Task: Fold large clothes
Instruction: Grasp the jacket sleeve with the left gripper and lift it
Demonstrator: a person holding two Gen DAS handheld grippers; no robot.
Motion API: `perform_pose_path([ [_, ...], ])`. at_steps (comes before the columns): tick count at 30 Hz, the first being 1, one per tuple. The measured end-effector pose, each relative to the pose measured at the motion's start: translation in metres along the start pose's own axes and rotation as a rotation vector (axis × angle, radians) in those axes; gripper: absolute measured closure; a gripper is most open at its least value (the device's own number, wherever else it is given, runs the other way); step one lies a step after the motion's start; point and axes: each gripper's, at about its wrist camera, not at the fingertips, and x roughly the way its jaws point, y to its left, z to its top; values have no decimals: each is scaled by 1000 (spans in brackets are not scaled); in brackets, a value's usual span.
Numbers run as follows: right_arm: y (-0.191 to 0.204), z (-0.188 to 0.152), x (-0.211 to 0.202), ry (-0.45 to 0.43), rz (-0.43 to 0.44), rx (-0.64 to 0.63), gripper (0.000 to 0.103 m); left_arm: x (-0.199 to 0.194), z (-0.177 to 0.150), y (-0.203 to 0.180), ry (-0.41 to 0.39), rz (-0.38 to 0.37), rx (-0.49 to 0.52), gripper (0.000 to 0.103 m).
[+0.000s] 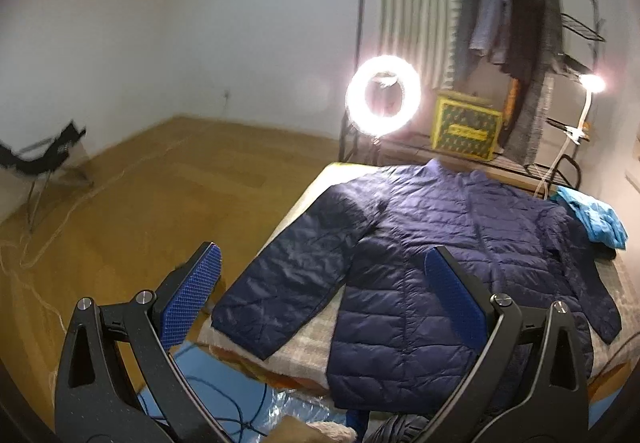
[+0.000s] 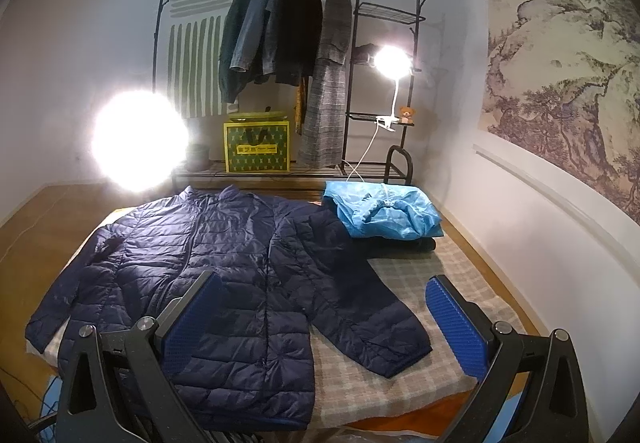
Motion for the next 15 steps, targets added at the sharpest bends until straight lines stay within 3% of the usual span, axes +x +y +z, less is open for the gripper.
perform_pose_path([
  [9,16,1,1,8,-20,-13,0,58,-23,59,64,115,-39,0],
  [15,32,-2,-8,13,-43,24,0,110,-51,109,215,40,-163,0],
])
